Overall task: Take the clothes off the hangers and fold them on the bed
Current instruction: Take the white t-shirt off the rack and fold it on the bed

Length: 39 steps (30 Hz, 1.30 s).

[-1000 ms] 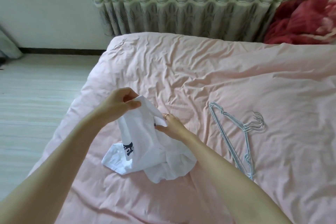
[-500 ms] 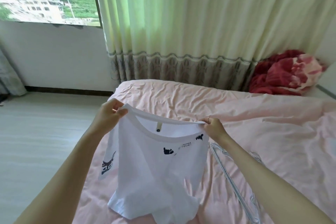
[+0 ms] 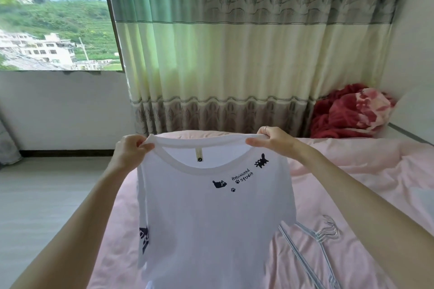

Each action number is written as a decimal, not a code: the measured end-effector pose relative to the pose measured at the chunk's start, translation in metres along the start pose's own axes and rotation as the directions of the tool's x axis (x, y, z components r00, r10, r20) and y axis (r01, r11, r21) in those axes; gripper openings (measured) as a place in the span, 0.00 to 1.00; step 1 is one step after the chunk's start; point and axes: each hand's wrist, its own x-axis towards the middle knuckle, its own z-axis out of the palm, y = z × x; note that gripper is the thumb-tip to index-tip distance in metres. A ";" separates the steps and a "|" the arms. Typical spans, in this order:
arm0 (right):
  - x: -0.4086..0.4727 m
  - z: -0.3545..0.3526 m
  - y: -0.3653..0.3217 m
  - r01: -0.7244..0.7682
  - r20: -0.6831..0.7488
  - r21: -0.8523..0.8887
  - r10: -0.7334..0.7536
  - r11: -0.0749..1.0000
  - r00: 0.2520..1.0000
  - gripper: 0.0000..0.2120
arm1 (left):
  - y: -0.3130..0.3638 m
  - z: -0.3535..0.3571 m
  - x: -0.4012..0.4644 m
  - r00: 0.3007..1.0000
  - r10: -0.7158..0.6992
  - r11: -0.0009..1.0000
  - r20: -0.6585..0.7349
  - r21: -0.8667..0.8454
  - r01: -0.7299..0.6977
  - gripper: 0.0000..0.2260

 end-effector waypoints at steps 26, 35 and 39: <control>0.031 -0.060 -0.062 0.137 -0.709 -0.144 -0.199 0.980 0.677 0.21 | 0.072 -0.033 0.034 0.925 0.158 0.981 -0.345 -0.053 -0.187 0.15; 0.025 -0.084 -0.044 -0.068 -0.639 -0.633 -0.471 0.771 0.609 0.29 | 0.063 -0.046 0.038 0.874 0.377 0.925 -0.306 0.167 -0.341 0.07; 0.025 -0.074 -0.041 -0.039 -0.622 -0.630 -0.474 0.775 0.624 0.26 | 0.059 -0.032 0.042 0.937 0.090 0.991 -0.338 -0.066 -0.119 0.11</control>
